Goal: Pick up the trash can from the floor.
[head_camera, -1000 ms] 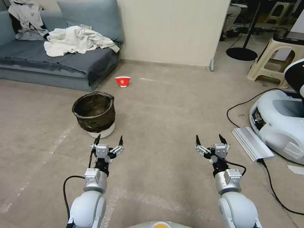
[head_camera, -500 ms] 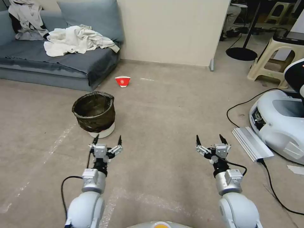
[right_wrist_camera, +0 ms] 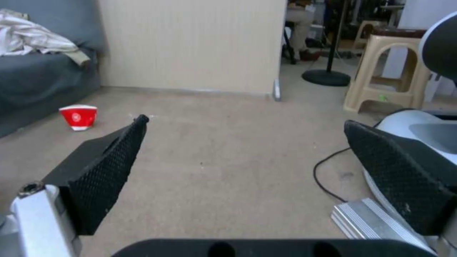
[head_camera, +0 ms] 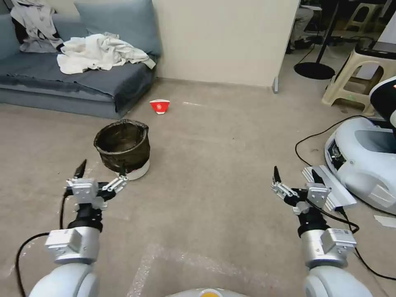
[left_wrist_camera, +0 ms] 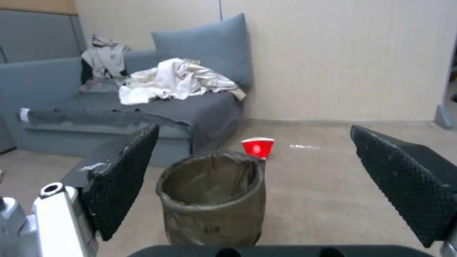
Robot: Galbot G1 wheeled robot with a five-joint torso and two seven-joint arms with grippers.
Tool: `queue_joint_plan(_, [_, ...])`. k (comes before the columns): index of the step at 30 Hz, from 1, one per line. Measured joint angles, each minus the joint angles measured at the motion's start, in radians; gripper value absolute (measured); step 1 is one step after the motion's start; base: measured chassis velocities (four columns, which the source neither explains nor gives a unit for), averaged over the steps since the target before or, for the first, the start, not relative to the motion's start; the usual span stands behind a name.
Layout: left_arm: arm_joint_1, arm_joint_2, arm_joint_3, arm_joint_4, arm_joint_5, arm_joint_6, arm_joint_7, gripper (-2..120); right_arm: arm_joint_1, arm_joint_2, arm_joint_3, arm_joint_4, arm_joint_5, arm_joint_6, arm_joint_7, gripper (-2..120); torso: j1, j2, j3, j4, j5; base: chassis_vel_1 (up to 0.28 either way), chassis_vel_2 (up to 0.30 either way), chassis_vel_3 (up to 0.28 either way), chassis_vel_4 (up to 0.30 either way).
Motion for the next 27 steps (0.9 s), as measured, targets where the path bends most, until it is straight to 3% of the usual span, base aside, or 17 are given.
queue_joint_plan(7, [0.0, -0.005, 0.005, 0.006, 0.002, 0.03, -0.008, 100, 0.017, -0.005, -0.002, -0.016, 0.009, -0.007, 0.001, 100, 0.0, 0.0, 0.0, -0.0001, 0.0002, 0.0, 0.0, 0.0, 0.0])
queue_joint_plan(27, [0.008, -0.01, 0.012, 0.007, 0.005, 0.027, -0.006, 100, 0.008, -0.006, -0.004, -0.023, 0.014, 0.001, -0.005, 100, 0.0, 0.0, 0.0, 0.0001, 0.0001, 0.034, 0.036, 0.036, 0.032])
